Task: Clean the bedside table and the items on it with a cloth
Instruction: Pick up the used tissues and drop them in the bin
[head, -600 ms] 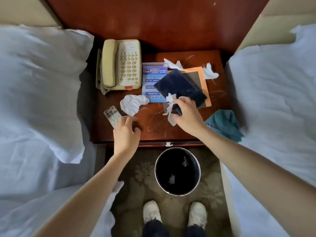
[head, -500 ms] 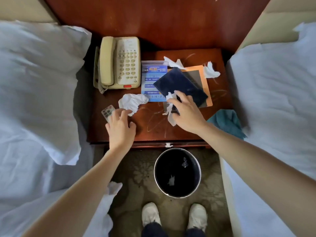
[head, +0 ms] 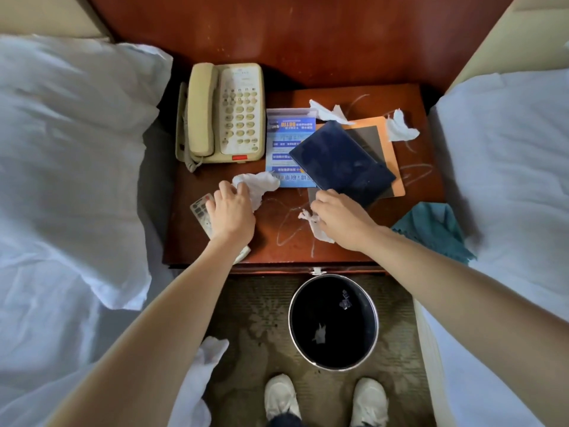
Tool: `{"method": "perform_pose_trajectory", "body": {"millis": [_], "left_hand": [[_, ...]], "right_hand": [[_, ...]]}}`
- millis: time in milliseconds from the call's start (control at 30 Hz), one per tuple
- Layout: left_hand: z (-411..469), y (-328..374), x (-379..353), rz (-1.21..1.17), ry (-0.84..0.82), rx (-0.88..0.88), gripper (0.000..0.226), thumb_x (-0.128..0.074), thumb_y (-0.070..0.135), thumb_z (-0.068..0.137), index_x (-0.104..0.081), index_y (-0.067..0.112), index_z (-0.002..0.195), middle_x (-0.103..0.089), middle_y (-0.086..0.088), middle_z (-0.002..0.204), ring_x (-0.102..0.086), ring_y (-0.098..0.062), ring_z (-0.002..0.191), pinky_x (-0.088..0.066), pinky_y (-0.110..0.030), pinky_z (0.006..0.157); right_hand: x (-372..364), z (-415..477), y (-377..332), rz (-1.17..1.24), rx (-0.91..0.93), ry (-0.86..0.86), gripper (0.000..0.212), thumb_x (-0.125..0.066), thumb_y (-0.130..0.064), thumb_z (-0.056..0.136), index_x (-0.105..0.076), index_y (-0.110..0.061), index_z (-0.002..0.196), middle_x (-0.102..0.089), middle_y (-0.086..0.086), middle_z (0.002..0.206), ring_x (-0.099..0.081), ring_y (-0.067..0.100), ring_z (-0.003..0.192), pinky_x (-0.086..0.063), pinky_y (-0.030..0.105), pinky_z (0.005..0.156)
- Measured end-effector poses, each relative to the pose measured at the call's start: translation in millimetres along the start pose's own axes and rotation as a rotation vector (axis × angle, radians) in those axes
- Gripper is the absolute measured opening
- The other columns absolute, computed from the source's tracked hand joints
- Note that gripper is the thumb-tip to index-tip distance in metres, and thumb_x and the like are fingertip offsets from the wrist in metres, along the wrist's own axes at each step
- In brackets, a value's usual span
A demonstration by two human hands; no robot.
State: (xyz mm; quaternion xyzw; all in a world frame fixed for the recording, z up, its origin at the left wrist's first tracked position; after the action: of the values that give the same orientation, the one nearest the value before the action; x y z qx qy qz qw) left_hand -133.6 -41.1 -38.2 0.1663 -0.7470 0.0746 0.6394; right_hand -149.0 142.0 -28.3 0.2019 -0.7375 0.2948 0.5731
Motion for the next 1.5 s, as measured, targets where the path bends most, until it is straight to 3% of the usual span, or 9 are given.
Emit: {"method": "perform_pose_trajectory", "body": {"millis": [167, 333, 467, 700, 1067, 1133, 1300, 1367, 1500], "left_hand": [[6, 3, -3, -0.049, 0.022, -0.027, 0.029, -0.049, 0.000, 0.087, -0.050, 0.007, 0.115, -0.045, -0.017, 0.120, -0.044, -0.037, 0.112, -0.028, -0.047, 0.099], [-3, 3, 6, -0.222, 0.134, -0.066, 0.019, -0.045, 0.005, 0.088, -0.056, 0.012, 0.102, -0.048, -0.013, 0.106, -0.046, -0.032, 0.102, -0.024, -0.046, 0.097], [-22, 10, 17, -0.429, 0.213, -0.102, 0.021, -0.048, 0.002, 0.088, -0.064, 0.015, 0.094, -0.039, -0.003, 0.097, -0.045, -0.022, 0.089, -0.016, -0.027, 0.080], [-74, 14, 18, -0.653, 0.197, -0.176, 0.022, -0.049, -0.008, 0.087, -0.064, 0.005, 0.079, -0.043, -0.008, 0.095, -0.041, -0.006, 0.078, -0.032, 0.000, 0.070], [-159, 23, -48, -0.719, -0.070, -0.173, 0.023, -0.051, -0.005, 0.084, -0.068, 0.009, 0.078, -0.048, 0.002, 0.089, -0.049, -0.006, 0.071, -0.039, -0.013, 0.065], [-169, 26, -67, -0.720, -0.136, -0.149, 0.023, -0.051, -0.003, 0.086, -0.069, 0.010, 0.081, -0.048, 0.003, 0.090, -0.050, -0.005, 0.069, -0.038, -0.011, 0.061], [-186, 25, -131, -0.663, -0.422, 0.023, 0.024, -0.044, 0.007, 0.090, -0.066, 0.012, 0.100, -0.045, 0.002, 0.108, -0.052, -0.004, 0.079, -0.041, -0.019, 0.075], [-192, 25, -153, -0.637, -0.505, 0.076, 0.027, -0.044, 0.005, 0.089, -0.065, 0.009, 0.106, -0.047, -0.002, 0.115, -0.058, -0.014, 0.090, -0.042, -0.021, 0.081], [-201, 30, -191, -0.619, -0.632, 0.217, 0.032, -0.045, 0.006, 0.089, -0.063, 0.004, 0.116, -0.052, -0.012, 0.123, -0.055, -0.028, 0.112, -0.038, -0.023, 0.090]], "right_hand": [[4, 3, 3, 0.118, -0.077, -0.012, 0.009, -0.052, -0.011, 0.092, -0.047, -0.014, 0.084, -0.050, 0.005, 0.092, -0.059, 0.027, 0.087, -0.029, 0.028, 0.062], [7, -4, 7, 0.190, -0.133, 0.053, 0.010, -0.047, -0.008, 0.093, -0.046, -0.011, 0.102, -0.061, 0.011, 0.099, -0.063, 0.033, 0.080, -0.039, 0.035, 0.058], [11, -14, 13, 0.305, -0.184, 0.136, 0.018, -0.047, -0.012, 0.094, -0.064, -0.008, 0.096, -0.050, 0.008, 0.099, -0.057, 0.032, 0.079, -0.037, 0.032, 0.064], [5, -54, 19, 0.624, -0.390, 0.276, 0.028, -0.042, 0.013, 0.083, -0.067, 0.002, 0.075, -0.051, 0.007, 0.087, -0.054, 0.022, 0.076, -0.033, 0.021, 0.066], [-61, -127, -17, 0.793, -0.494, 0.140, 0.001, -0.066, -0.005, 0.081, -0.066, -0.006, 0.081, -0.056, 0.000, 0.085, -0.056, 0.016, 0.074, -0.040, 0.014, 0.063], [-77, -137, -16, 0.806, -0.536, 0.106, 0.012, -0.064, 0.002, 0.079, -0.059, -0.009, 0.076, -0.052, -0.002, 0.079, -0.054, 0.018, 0.067, -0.043, 0.026, 0.061], [-119, -157, 0, 0.771, -0.679, 0.063, 0.020, -0.049, 0.014, 0.076, -0.048, -0.004, 0.069, -0.044, -0.002, 0.066, -0.042, 0.009, 0.056, -0.034, 0.014, 0.052], [-143, -167, 7, 0.775, -0.771, -0.016, 0.024, -0.044, 0.015, 0.076, -0.043, -0.005, 0.063, -0.042, 0.000, 0.062, -0.044, 0.019, 0.057, -0.032, 0.018, 0.051], [-194, -181, 11, 0.785, -0.845, -0.236, 0.025, -0.049, 0.008, 0.080, -0.067, 0.005, 0.096, -0.065, 0.018, 0.103, -0.061, 0.034, 0.097, -0.037, 0.024, 0.071]]}}
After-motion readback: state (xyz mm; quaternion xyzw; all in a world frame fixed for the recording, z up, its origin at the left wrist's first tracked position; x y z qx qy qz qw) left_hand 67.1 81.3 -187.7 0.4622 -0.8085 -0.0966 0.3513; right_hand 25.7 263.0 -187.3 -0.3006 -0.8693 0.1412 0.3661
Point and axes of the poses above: each hand's wrist, its own z-axis towards the middle knuckle, its own x-axis out of the back of the hand, y = z × x, the point moved 6 cm from there along z, towards the middle knuckle
